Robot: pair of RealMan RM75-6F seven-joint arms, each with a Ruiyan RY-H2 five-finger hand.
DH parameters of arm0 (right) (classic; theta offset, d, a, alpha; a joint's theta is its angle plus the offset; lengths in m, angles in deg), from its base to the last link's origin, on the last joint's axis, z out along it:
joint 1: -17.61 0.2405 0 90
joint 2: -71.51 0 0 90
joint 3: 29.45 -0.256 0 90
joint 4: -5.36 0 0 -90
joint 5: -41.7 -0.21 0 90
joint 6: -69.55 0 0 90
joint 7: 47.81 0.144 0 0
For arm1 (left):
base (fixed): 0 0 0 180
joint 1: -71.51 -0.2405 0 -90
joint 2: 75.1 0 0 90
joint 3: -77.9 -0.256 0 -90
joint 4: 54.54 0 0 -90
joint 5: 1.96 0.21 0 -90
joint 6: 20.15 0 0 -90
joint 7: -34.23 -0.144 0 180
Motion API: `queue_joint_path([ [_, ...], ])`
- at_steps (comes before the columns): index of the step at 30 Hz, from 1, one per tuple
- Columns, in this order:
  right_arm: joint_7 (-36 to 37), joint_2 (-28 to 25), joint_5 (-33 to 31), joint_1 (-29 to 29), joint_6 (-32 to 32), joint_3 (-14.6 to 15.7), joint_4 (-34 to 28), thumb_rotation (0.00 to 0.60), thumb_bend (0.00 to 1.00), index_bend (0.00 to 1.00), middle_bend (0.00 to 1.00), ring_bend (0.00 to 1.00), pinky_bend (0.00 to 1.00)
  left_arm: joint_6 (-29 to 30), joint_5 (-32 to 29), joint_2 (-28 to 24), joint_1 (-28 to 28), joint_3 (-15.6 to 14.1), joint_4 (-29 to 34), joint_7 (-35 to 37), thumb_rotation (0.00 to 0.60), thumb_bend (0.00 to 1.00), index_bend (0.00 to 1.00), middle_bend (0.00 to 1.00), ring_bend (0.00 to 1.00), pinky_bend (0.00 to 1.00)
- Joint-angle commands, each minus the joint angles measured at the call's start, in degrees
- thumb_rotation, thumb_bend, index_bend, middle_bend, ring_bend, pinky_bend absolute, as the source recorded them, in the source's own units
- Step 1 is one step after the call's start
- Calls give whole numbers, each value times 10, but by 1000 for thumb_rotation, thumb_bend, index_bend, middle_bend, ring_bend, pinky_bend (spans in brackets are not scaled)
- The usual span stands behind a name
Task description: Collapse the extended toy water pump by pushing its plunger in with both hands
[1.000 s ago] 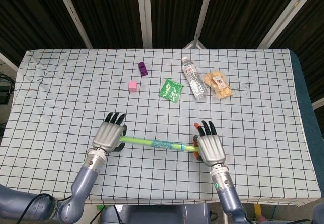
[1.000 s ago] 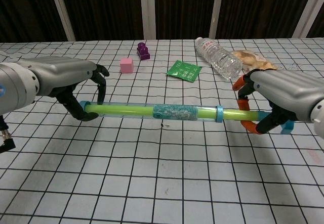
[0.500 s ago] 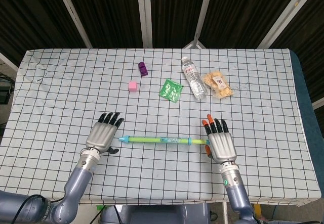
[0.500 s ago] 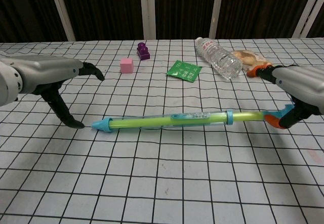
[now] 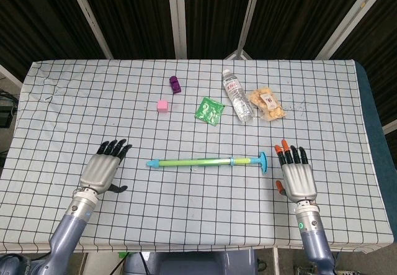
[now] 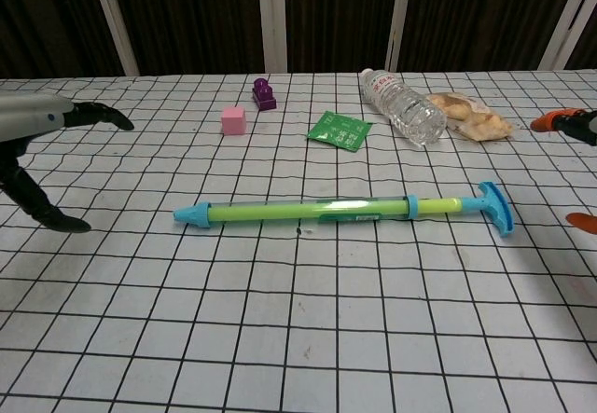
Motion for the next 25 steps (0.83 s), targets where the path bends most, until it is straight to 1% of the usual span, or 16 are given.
queue_joint_path([
  [1, 45, -29, 41, -27, 14, 26, 4, 600, 355, 0, 0, 0, 0, 27, 92, -48, -55, -48, 1, 69, 600, 166, 74, 0, 0, 0],
  [2, 51, -32, 48, -31, 17, 30, 5, 600, 355, 0, 0, 0, 0, 30, 104, -52, -62, -54, 0, 78, 600, 166, 67, 0, 0, 0],
  [5, 100, -57, 107, -57, 44, 54, 17, 600, 355, 0, 0, 0, 0, 67, 187, -78, -110, -96, -15, 136, 600, 165, 27, 0, 0, 0],
  [6, 109, -61, 117, -62, 49, 58, 19, 600, 355, 0, 0, 0, 0, 74, 201, -81, -118, -102, -19, 145, 600, 165, 15, 0, 0, 0],
  [9, 162, -86, 177, -88, 83, 81, 32, 600, 355, 0, 0, 0, 0, 126, 278, -96, -170, -138, -55, 202, 600, 166, 0, 0, 0, 0],
  [11, 199, -103, 216, -108, 108, 96, 49, 600, 355, 0, 0, 0, 0, 162, 326, -98, -204, -156, -90, 245, 600, 165, 0, 0, 0, 0],
  [12, 211, -108, 229, -115, 117, 101, 57, 600, 355, 0, 0, 0, 0, 174, 339, -99, -216, -161, -102, 258, 600, 165, 0, 0, 0, 0],
  [15, 243, -118, 255, -137, 149, 108, 89, 600, 355, 0, 0, 0, 0, 210, 367, -101, -247, -168, -140, 285, 600, 164, 0, 0, 0, 0],
  [18, 268, -127, 256, -158, 171, 111, 112, 600, 355, 0, 0, 0, 0, 240, 384, -102, -270, -167, -171, 293, 600, 164, 0, 0, 0, 0],
  [21, 288, -134, 252, -173, 187, 107, 125, 600, 355, 0, 0, 0, 0, 254, 384, -104, -288, -165, -195, 311, 600, 164, 0, 0, 0, 0],
  [25, 309, -141, 248, -188, 193, 99, 132, 600, 355, 0, 0, 0, 0, 251, 378, -112, -305, -157, -212, 345, 600, 163, 0, 0, 0, 0],
])
